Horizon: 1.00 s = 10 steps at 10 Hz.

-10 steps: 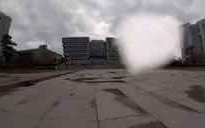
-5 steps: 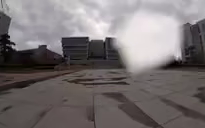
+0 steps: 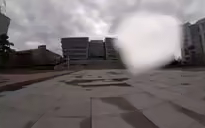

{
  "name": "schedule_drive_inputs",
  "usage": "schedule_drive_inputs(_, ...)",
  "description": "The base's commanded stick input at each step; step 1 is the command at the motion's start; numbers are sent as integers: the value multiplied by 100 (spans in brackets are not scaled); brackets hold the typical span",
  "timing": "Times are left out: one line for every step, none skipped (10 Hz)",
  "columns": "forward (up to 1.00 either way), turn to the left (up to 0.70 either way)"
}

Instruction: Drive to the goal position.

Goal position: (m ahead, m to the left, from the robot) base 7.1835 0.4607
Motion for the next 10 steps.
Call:
schedule_drive_inputs(70,0)
schedule_drive_inputs(70,0)
schedule_drive_inputs(70,0)
schedule_drive_inputs(70,0)
schedule_drive_inputs(70,0)
schedule_drive_inputs(70,0)
schedule_drive_inputs(70,0)
schedule_drive_inputs(70,0)
schedule_drive_inputs(70,0)
schedule_drive_inputs(70,0)
